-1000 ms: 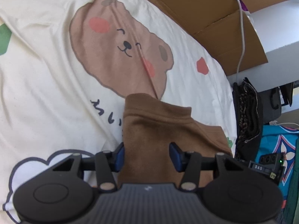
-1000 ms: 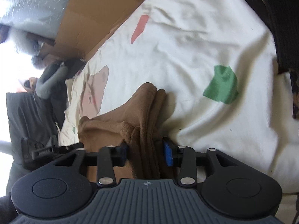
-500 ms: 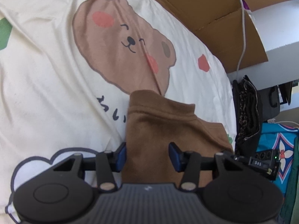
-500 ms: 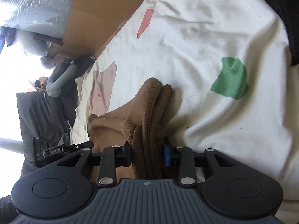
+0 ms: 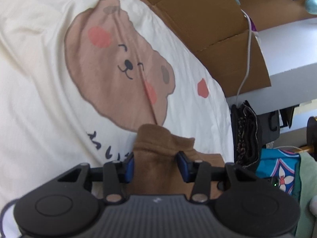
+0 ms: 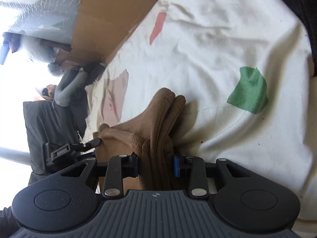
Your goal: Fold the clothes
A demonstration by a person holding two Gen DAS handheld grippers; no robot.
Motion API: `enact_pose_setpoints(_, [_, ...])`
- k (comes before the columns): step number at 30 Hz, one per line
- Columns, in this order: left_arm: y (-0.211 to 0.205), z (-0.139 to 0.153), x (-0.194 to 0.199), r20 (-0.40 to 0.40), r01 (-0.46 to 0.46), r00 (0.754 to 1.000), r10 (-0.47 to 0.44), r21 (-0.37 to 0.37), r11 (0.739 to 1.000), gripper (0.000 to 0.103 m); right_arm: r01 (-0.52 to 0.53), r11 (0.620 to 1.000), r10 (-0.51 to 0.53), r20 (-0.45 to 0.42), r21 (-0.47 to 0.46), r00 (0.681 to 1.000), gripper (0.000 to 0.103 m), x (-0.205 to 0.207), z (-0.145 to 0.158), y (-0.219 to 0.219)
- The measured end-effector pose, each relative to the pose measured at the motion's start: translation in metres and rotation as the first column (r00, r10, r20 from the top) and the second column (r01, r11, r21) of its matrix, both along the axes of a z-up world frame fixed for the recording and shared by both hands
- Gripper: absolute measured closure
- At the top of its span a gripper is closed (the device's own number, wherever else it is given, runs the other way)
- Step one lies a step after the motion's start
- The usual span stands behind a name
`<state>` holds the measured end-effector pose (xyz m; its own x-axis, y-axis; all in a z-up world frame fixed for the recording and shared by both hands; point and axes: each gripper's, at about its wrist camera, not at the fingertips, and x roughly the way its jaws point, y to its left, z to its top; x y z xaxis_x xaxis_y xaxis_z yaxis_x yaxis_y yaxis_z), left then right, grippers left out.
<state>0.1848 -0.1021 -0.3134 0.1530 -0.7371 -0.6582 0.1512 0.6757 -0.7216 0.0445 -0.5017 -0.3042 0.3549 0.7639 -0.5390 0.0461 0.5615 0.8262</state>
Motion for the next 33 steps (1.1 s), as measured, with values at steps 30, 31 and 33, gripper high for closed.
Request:
enact_pose_setpoints(30, [0.009, -0.027, -0.026, -0.086, 0.073, 0.993, -0.079, -0.071, 0.995, 0.073, -0.047, 0.998, 0.046, -0.04, -0.03, 0.998, 0.072, 0.007, -0.008, 0.015])
enact_pose_setpoints(31, [0.009, -0.028, -0.028, -0.082, 0.082, 0.993, -0.087, -0.068, 0.994, 0.078, -0.048, 0.998, 0.047, -0.036, -0.038, 0.998, 0.075, 0.007, -0.006, 0.016])
enact_pose_setpoints(33, [0.008, -0.029, -0.031, -0.074, 0.096, 0.992, -0.1, -0.058, 0.994, 0.085, -0.047, 0.998, 0.045, -0.029, -0.051, 0.999, 0.079, 0.006, -0.003, 0.018])
